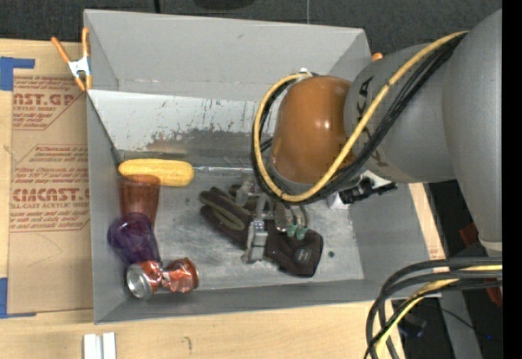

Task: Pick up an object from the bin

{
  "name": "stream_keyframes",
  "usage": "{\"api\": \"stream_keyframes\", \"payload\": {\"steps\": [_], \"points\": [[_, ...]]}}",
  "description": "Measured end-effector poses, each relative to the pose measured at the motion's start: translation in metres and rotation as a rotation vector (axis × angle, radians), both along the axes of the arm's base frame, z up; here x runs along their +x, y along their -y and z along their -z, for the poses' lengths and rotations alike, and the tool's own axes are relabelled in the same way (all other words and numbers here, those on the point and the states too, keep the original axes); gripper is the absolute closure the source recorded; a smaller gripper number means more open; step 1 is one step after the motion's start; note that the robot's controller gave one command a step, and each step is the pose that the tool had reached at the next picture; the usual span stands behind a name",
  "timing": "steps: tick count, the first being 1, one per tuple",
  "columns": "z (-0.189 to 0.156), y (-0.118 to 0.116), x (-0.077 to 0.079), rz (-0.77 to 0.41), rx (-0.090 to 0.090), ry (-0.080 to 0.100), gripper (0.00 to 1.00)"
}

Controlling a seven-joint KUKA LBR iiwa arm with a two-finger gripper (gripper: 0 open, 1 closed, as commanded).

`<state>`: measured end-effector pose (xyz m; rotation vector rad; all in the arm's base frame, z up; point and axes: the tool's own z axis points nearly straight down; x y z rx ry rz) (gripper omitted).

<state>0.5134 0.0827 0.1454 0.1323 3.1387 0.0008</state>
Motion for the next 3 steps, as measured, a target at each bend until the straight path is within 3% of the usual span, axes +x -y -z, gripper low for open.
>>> {"api": "stream_keyframes", "payload": {"steps": [1,2,3], "points": [[0.017,0.022,0.016,-0.018,0.0,0.001,0.0],[0.074,0.023,0.014,-0.09,0.001,0.005,1.0],[0.074,0.023,0.014,-0.09,0.001,0.005,1.0]]}}
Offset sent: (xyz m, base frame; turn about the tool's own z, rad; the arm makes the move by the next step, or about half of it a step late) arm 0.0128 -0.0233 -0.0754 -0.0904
